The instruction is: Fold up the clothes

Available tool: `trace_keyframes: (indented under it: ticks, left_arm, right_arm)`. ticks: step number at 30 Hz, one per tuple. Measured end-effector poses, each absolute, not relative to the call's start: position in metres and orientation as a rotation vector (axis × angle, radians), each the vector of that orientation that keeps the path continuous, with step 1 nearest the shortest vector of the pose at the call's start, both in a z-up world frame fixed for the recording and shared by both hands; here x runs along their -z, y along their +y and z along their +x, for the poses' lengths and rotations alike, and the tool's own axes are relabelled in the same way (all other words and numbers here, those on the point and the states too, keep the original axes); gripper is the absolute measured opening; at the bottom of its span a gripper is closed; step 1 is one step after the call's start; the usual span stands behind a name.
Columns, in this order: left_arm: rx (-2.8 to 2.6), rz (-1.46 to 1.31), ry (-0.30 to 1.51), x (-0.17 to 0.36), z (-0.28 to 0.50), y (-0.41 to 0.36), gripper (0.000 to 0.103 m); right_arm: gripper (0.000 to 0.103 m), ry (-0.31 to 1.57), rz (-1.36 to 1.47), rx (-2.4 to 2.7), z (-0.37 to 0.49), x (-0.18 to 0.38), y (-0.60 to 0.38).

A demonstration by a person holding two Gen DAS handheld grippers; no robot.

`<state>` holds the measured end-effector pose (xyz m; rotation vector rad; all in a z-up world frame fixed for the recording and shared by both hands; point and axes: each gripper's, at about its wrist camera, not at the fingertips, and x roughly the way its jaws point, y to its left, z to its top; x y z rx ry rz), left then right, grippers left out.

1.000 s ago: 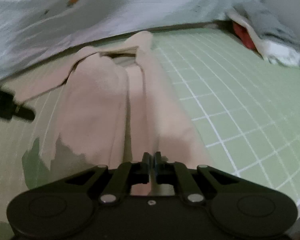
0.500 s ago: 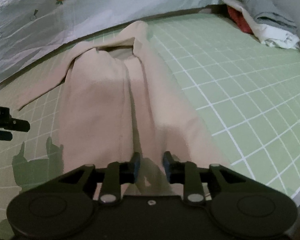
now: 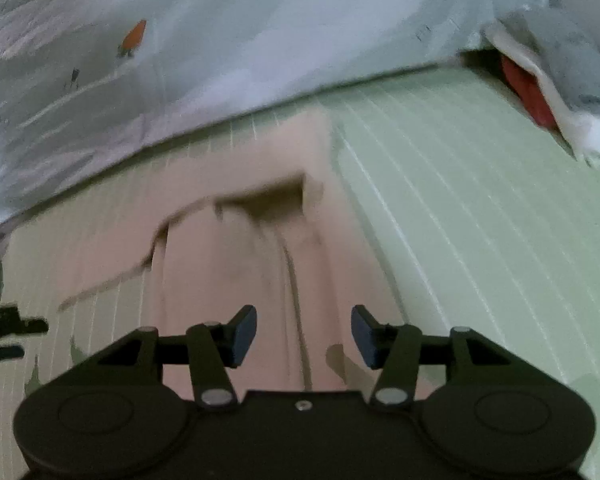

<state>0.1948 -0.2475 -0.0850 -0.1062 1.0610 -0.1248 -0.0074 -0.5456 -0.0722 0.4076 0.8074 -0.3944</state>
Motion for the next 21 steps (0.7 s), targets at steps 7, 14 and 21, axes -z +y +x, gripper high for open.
trace_keyframes:
  ticks: [7, 14, 21]
  left_arm:
    - [0.105, 0.001, 1.038, 0.094, 0.24, -0.278, 0.078]
    - [0.094, 0.049, 1.036, 0.106, 0.265, -0.299, 0.078]
    - [0.132, 0.029, 1.027, 0.101, 0.27, -0.296, 0.05]
  right_arm:
    - [0.053, 0.772, 0.355, 0.363, 0.08, 0.081, -0.609]
    - [0.048, 0.789, 0.254, 0.284, 0.157, 0.108, -0.644]
    - [0.029, 0.871, 0.15, 0.261, 0.18, 0.133, -0.63]
